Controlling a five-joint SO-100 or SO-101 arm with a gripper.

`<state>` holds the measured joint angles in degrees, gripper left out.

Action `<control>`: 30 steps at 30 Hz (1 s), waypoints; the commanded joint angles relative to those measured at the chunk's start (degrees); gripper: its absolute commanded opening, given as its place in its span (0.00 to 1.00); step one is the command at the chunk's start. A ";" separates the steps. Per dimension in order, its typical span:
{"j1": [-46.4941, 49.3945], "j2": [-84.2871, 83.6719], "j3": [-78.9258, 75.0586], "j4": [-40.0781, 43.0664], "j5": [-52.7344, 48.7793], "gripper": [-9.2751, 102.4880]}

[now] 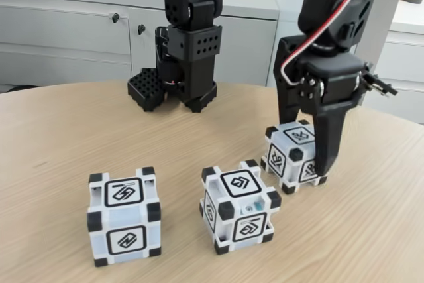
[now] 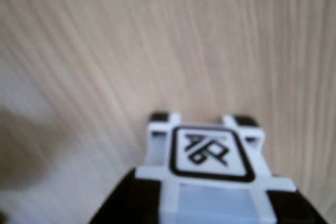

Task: Stack cubes from left to right.

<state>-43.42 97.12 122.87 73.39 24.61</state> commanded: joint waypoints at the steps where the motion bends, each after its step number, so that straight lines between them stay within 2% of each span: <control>1: 0.53 1.14 -0.97 0.09 -1.32 0.08; 6: 0.53 7.38 -1.05 0.79 -1.93 0.08; 13: 2.81 27.33 -0.70 1.14 -8.09 0.08; 21: 22.24 33.22 -0.26 1.23 -21.62 0.08; 30: 39.81 32.17 -0.09 1.67 -30.59 0.08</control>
<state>-7.47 128.06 123.13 74.88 -4.48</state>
